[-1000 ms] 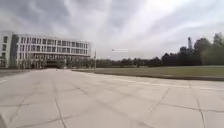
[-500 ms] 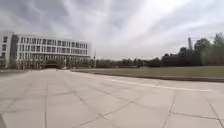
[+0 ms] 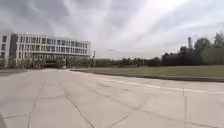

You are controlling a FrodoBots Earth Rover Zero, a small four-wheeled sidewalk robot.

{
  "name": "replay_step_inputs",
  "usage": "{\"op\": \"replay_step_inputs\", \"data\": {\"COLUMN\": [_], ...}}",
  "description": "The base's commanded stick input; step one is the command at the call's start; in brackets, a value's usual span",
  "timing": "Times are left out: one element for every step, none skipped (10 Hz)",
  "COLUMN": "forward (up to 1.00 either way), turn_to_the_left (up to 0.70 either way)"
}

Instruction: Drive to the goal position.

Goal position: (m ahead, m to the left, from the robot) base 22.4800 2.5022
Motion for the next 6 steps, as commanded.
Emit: {"op": "replay_step_inputs", "data": {"forward": [0.70,0.70,0.70,0.70,0.70,0.70], "turn_to_the_left": [0.00,0.00,0.00,0.00,0.00,0.00]}}
